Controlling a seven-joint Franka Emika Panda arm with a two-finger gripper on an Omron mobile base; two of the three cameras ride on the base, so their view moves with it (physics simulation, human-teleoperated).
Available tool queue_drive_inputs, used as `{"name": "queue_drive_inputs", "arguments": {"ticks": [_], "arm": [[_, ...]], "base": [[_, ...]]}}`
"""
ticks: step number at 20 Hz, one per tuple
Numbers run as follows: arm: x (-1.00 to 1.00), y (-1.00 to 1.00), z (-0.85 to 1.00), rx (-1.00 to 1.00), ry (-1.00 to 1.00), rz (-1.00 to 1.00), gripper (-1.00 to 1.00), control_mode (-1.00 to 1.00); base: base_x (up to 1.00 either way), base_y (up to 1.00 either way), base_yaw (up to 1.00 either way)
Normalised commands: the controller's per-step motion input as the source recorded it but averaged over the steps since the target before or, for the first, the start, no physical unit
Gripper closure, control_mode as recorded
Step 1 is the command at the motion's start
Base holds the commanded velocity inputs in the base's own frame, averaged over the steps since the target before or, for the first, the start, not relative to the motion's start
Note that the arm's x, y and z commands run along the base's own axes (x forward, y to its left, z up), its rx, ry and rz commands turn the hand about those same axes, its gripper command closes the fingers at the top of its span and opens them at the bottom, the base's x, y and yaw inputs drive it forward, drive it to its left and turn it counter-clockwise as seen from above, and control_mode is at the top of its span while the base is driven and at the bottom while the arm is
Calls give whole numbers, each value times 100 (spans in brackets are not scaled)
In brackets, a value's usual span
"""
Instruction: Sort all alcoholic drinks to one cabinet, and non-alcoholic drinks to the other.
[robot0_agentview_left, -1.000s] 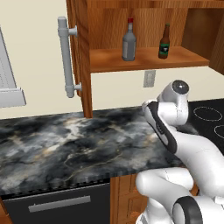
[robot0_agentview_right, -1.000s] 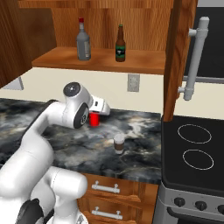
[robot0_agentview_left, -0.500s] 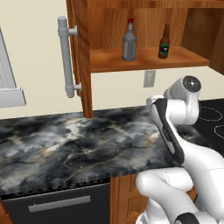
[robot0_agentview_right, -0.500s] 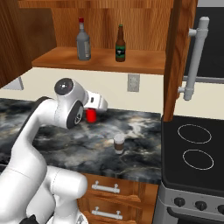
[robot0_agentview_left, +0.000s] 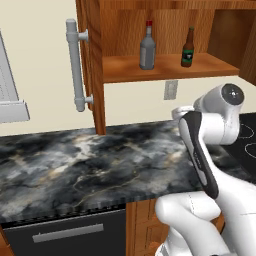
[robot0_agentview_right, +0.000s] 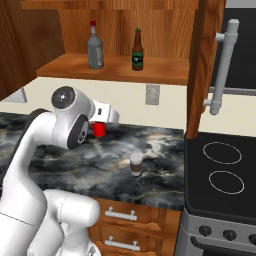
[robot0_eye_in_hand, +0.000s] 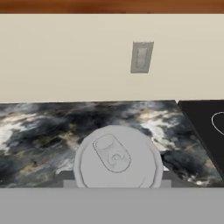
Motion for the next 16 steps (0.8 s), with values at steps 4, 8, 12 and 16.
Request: {"name": "queue_drive_inputs", "arguments": {"ticks": [4,8,12,16], "arm": [[-38,3,30,0,-4,1,100,-100],[-36,2,25,0,-3,0,100,-100],[-33,0,21,0,-3,0,100,-100],[-32,0,20,0,-4,0,100,-100]], "base": [[0,0,0],[0,0,0],[0,0,0],[0,0,0]]}}
